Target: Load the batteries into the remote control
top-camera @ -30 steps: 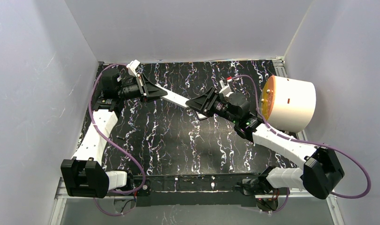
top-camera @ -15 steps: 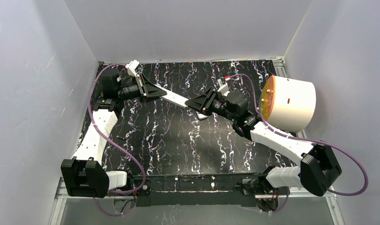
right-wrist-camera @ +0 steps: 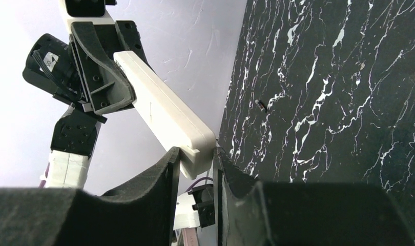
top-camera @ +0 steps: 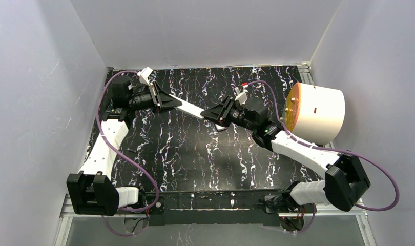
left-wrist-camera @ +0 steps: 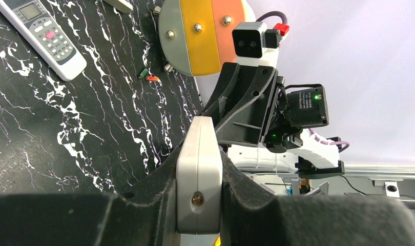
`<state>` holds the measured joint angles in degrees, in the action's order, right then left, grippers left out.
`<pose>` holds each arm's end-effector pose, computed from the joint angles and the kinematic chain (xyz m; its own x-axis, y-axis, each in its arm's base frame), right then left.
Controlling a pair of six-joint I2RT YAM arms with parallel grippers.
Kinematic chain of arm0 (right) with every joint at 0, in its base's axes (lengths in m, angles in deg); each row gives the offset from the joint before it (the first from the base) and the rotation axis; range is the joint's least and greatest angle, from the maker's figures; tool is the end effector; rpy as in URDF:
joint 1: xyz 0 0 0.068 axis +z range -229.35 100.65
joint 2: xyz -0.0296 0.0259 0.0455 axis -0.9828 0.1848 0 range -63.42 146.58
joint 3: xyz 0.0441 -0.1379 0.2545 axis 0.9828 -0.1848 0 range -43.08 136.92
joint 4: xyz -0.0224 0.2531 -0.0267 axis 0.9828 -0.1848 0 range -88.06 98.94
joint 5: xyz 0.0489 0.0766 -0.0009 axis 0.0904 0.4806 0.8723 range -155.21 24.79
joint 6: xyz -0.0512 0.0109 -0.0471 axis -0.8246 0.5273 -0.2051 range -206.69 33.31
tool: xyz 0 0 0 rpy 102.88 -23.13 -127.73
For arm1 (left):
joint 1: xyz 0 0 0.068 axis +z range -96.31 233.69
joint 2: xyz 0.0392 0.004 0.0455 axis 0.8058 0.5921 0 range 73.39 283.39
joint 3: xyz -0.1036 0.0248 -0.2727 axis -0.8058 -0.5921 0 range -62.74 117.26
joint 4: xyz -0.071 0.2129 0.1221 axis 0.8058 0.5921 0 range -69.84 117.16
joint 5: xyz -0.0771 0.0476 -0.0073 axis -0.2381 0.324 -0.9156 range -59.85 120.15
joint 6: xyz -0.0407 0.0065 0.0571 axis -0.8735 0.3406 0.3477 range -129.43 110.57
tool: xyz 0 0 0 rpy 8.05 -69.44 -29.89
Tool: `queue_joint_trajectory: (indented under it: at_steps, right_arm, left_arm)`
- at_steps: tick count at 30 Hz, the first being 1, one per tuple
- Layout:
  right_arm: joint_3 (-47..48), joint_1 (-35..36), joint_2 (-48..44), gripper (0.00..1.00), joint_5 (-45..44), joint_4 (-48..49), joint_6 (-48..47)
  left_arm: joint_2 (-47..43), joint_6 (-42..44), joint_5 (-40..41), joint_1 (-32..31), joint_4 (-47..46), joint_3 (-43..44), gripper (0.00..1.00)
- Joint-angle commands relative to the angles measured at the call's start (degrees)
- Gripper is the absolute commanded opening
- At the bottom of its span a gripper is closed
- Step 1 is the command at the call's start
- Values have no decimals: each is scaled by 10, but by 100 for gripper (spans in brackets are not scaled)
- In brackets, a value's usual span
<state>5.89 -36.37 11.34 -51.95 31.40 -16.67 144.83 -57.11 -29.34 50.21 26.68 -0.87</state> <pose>0.2221 0.2250 0.3307 -0.7955 0.5090 -0.3286 -0.2441 0.2271 0.9428 0.2703 -0.0661 0.3741 -0.8200 -0.3262 -0.4704 0.3726 0.3198 -0.8712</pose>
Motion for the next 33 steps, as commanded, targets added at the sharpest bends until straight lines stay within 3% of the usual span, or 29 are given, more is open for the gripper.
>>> queue_joint_trajectory:
  at_steps: [1,6,20,24,28,33]
  right_arm:
    - [34,0,-17,16,-6,-17,-20]
    - [27,-2,-28,1,-14,-16,-20]
    - [10,-2,-36,1,-24,34,-19]
    - [8,-2,-37,1,-52,27,-34]
    - [28,-2,-16,1,-100,-63,-63]
    - [32,4,65,1,-103,-98,-75]
  left_arm:
    - [3,15,0,-1,15,19,0]
    - [11,31,10,-1,31,25,0]
    - [21,102,61,-2,98,22,0]
    - [21,177,168,-1,205,34,0]
    - [3,214,322,-1,283,23,0]
    - [-46,219,418,-1,293,-11,0]
